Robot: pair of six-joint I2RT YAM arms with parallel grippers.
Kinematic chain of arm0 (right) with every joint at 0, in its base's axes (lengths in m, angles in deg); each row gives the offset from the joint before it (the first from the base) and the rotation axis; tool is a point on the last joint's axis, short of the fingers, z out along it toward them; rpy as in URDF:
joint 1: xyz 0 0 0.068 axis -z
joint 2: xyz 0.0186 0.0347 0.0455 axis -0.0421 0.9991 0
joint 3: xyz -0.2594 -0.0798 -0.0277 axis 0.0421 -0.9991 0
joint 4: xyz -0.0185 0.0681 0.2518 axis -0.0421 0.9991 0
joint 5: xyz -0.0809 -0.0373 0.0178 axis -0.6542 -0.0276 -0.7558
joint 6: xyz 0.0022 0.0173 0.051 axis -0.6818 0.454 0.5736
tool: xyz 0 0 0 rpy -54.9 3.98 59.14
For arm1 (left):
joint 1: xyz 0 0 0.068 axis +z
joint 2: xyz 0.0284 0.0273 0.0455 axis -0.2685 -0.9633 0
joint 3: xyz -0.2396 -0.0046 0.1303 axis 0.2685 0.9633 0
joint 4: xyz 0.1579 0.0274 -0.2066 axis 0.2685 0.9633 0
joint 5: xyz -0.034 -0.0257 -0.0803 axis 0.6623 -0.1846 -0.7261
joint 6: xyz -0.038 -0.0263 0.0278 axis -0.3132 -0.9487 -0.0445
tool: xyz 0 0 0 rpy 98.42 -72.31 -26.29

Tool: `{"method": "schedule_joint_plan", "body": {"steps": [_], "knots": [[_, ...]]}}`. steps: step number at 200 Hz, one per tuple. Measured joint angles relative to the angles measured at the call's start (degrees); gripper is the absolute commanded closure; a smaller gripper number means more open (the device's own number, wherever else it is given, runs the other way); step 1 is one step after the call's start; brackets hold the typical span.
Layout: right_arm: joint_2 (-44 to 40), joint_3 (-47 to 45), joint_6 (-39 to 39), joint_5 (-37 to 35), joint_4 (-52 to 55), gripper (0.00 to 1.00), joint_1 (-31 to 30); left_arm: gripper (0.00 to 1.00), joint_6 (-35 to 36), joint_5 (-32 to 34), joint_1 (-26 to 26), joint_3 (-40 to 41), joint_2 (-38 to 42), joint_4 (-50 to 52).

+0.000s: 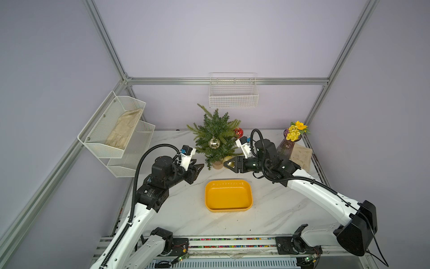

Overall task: Decorate the small christmas tree with ornaments
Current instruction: Hang an ornament on the christmas tree.

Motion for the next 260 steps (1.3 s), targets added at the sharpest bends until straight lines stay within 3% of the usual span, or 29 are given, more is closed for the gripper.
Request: {"method": "schedule_joint_plan", "body": {"steps": [133, 195, 239, 260], "knots": [[1.0, -4.1, -0.1, 0.8, -2.8, 0.47, 0.0, 0.53, 0.0, 0.0, 0.0, 0.0, -0.6, 0.0], [3.8, -4.9, 0.9, 1.6, -5.6, 0.3, 0.0, 0.53, 0.0, 0.0, 0.0, 0.0, -0.6, 0.1], [3.8, -5.8, 1.2, 1.5, -6.5, 0.28, 0.0, 0.52, 0.0, 0.0, 0.0, 0.0, -0.6, 0.1], [3.7, -6.0, 1.6, 0.8, -6.4, 0.28, 0.0, 0.47, -0.2, 0.0, 0.0, 0.0, -0.7, 0.0]]}}
